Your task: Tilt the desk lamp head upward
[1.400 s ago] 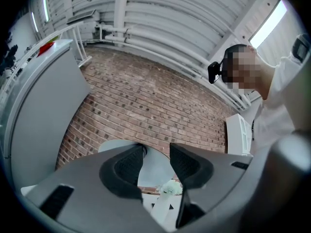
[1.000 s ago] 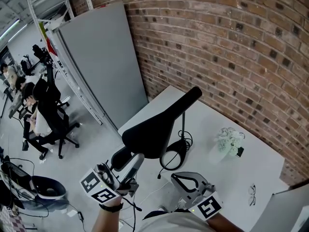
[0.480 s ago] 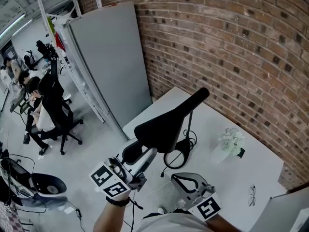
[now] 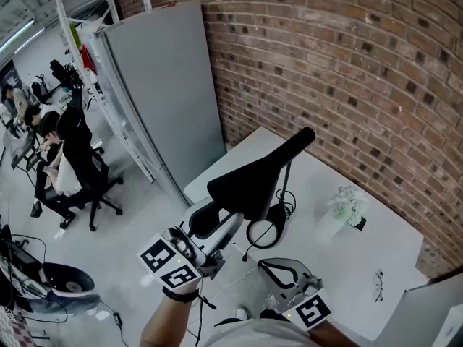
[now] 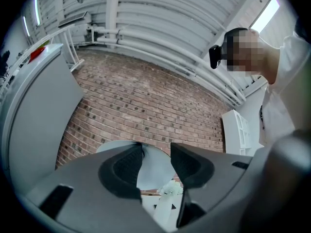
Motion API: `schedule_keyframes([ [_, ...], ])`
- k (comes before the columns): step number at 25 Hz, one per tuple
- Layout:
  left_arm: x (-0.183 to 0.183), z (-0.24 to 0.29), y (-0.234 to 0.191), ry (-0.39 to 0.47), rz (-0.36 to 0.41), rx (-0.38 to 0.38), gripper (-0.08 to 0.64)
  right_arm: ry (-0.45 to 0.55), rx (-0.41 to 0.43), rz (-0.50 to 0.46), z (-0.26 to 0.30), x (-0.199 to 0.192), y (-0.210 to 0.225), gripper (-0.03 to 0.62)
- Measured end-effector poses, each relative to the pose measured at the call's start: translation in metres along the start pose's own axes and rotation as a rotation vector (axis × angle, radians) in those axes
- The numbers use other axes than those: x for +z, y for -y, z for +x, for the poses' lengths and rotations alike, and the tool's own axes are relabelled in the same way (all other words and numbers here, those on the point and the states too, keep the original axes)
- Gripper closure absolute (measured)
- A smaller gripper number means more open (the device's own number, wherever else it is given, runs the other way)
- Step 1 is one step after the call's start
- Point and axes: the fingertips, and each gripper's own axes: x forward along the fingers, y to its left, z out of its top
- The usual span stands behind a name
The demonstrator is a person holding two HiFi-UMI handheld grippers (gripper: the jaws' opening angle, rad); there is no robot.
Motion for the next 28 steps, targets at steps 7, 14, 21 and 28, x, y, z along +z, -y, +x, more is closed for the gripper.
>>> schedule_keyframes([
  [7, 0.0, 0.001, 0.001, -0.025, 0.006, -0.011, 0.385, 0.025, -0.028, 0.018, 0.005, 0.006, -0.004, 0.575],
  [14, 0.001, 0.01, 0.005, -0.034, 0.001, -0.056, 0.385, -0.014, -0.007, -0.025, 0.012, 0.005, -0.011, 0.575],
  [21, 0.0, -0.001, 0.001, -0.035, -0.008, -0.05, 0.385, -0.01, -0.024, -0.024, 0.015, 0.007, -0.01, 0.575],
  [28, -0.012, -0.013, 0.0, -0.054, -0.004, -0.039, 0.387, -0.02, -0.049, 0.005, 0.016, 0.006, -0.019, 0.575],
])
